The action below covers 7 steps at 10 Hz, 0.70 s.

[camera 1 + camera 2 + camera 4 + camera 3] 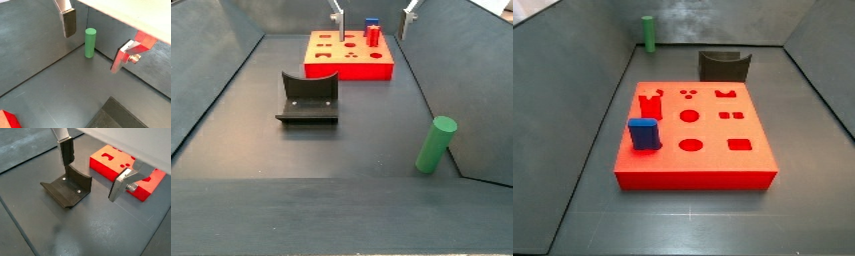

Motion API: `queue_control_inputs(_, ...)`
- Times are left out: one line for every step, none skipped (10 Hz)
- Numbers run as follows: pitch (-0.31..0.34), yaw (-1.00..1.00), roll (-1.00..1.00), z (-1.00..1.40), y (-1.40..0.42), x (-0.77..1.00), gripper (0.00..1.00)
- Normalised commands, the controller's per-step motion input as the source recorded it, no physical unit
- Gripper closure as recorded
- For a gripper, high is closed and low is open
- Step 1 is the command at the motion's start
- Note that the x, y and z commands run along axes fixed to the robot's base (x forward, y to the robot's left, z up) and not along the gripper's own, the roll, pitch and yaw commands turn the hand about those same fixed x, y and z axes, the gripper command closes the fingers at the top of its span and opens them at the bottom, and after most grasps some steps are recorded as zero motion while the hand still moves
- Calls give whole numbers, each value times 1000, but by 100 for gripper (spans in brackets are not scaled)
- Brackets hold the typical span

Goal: Pick up the round object. Move up. Move to above the board. Insert the round object.
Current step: Pick up the round object.

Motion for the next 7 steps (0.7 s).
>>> queue_control_inputs(-31,0,0,0,0,-77,0)
queue_control_inputs(0,0,0,0,0,-49,0)
queue_control_inputs(-9,0,0,0,0,0,0)
queue_control_inputs(-66,0,0,-163,814,-423,0)
queue_control_inputs(-34,0,73,-320,900,-554,0)
queue_control_inputs(-60,0,27,-457,900,-643,0)
queue_control_inputs(-119,0,0,-494,900,-746,0)
